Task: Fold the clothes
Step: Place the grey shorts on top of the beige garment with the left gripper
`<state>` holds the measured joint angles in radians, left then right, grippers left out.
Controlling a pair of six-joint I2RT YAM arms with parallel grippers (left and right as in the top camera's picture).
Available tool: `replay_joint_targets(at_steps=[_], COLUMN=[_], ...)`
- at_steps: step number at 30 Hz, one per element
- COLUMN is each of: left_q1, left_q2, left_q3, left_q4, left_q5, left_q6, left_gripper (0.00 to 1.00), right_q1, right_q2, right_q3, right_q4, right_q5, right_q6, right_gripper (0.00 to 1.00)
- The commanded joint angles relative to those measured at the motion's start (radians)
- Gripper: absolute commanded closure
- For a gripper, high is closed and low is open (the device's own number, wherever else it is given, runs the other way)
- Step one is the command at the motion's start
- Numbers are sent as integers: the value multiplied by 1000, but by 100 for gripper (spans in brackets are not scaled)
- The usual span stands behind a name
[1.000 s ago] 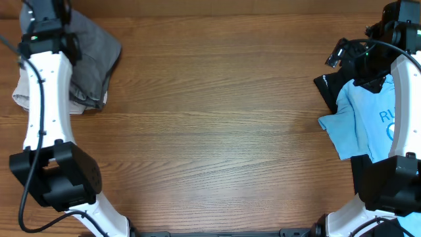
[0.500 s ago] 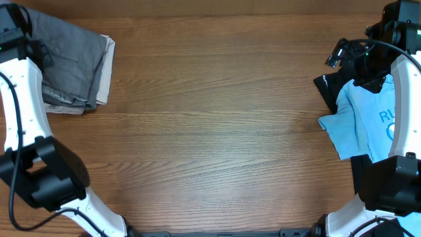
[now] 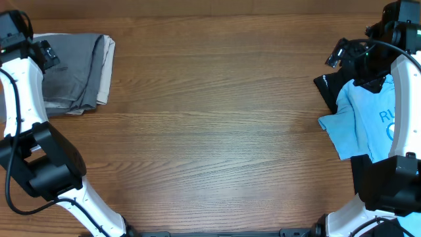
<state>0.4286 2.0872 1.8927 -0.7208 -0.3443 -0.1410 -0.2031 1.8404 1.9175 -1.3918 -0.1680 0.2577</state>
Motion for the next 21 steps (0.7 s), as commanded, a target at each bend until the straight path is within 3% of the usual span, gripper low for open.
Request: replay_joint_targets(at_steps=[1, 2, 4, 10, 17, 21], left_q1=[6, 4, 1, -8, -8, -10], left_q2=[-66, -67, -60, -43, -43, -52], left_q3=[26, 25, 24, -101, -330, -325], left_q4=[-67, -105, -166, -181, -28, -33], left_q5=[235, 346, 450, 476, 471, 597], left_q6=[-141, -146, -163, -223, -222, -196], left_gripper=[19, 60, 96, 96, 94, 96], right_q1=[-1, -1, -1, -1, -1, -1], right_q2=[1, 1, 1, 1, 1, 1], right_q3=[8, 8, 8, 8, 8, 8], right_q4=[2, 2, 2, 2, 2, 2], right_q5=[3, 3, 3, 3, 3, 3], right_q6=[-3, -3, -3, -3, -3, -3], right_gripper=[0, 0, 0, 0, 0, 0])
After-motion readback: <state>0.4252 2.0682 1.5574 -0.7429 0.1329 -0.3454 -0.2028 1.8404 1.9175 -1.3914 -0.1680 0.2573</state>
